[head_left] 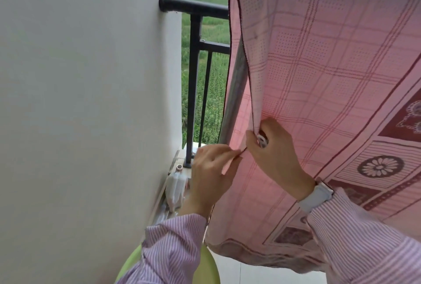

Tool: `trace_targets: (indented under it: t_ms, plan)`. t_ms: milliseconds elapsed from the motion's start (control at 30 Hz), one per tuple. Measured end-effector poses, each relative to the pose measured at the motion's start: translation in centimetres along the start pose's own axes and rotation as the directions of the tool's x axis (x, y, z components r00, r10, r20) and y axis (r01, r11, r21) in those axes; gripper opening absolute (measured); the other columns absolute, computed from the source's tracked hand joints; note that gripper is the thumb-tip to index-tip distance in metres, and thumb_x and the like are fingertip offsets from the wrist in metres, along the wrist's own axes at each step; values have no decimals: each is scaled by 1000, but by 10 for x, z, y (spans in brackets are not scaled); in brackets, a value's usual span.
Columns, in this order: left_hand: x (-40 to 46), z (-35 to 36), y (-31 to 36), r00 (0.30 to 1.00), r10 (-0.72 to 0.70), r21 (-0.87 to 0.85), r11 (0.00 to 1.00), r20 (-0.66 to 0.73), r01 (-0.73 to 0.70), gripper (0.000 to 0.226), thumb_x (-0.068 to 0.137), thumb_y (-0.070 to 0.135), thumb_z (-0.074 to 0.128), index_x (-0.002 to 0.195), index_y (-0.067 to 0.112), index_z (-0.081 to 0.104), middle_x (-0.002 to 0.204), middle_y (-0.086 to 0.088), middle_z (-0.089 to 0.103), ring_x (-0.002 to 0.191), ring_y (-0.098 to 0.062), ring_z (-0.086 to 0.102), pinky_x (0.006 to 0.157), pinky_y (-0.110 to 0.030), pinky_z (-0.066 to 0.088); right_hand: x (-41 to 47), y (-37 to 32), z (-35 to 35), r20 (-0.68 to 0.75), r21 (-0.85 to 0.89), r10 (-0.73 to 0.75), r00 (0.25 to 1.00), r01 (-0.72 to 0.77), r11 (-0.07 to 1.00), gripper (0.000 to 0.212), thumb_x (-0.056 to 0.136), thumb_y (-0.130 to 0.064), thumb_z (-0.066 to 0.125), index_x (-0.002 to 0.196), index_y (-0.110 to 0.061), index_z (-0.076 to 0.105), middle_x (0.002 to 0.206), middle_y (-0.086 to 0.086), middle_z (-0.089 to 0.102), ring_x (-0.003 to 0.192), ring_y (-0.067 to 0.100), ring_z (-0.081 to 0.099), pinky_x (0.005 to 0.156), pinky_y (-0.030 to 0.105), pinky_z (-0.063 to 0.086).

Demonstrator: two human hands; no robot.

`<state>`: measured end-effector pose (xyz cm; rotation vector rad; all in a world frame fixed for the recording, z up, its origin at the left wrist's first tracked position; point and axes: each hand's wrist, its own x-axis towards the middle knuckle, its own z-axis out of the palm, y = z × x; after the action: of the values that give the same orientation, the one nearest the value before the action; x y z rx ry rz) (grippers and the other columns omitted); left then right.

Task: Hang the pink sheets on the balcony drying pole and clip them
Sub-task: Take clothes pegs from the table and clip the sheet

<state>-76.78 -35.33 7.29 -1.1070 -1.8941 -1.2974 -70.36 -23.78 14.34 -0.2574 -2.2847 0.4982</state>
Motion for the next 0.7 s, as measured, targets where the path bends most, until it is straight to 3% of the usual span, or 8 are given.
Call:
trace_targets:
  t_ms: [133,200,267,333,400,467,533,700]
  plan:
    - [40,-14,-17,911,-412,-298,870,0,393,24,86,27,58,106,14,62,100,-3,62,84,1,55,77,-8,42,-3,9,-2,-6,39,-28,1000,29,999,17,85,-9,56,70,-2,49,63,8,50,50,19,44,43,39,44]
    - [62,-18,-23,841,-514,-412,738,170,534,27,89,28,54,114,19,58,114,-1,60,97,5,54,80,-4,41,-4,10,-2,-22,41,-29,999,30,999,19,84,-9,56,68,-2,48,61,9,48,49,20,42,42,40,42]
    - [79,-16,-29,797,-500,-484,633,339,604,35,88,37,52,120,23,55,125,5,56,110,3,50,90,-10,40,-4,9,-2,-28,47,-23,999,24,999,21,84,-11,56,67,-2,47,60,8,47,48,20,41,41,39,41]
    - [87,-11,-32,772,-458,-508,583,440,635,44,84,45,54,122,26,54,128,8,54,118,-3,48,100,-27,40,-5,8,-1,-26,51,-19,999,20,998,20,84,-12,56,67,-3,47,60,6,46,47,19,40,40,38,40]
    - [92,-6,-30,762,-435,-548,530,479,647,44,83,40,57,122,19,56,125,3,59,116,-7,52,98,-31,42,-5,7,-1,-33,43,-30,999,32,999,20,83,-14,55,67,-4,47,60,4,44,46,16,39,40,34,39]
    - [97,-2,-23,765,-470,-600,479,442,641,32,84,23,59,113,9,61,108,-4,67,102,-10,61,89,-29,49,-5,6,-1,-47,46,-42,998,44,998,19,82,-15,54,67,-6,46,60,0,41,46,10,36,39,27,36]
    - [99,-1,-17,785,-502,-618,501,362,606,19,86,10,57,103,5,64,92,-3,68,85,-10,65,79,-24,53,-7,5,0,-54,76,-40,998,44,996,14,83,-15,55,72,-9,47,61,-6,39,48,4,34,43,19,33]
    - [88,-13,-19,788,-588,-602,568,180,561,13,85,7,58,95,9,66,79,5,67,68,1,63,64,-12,49,-10,-5,9,-87,120,-110,990,120,985,9,85,-23,49,86,-19,41,67,-6,45,51,8,37,42,26,40]
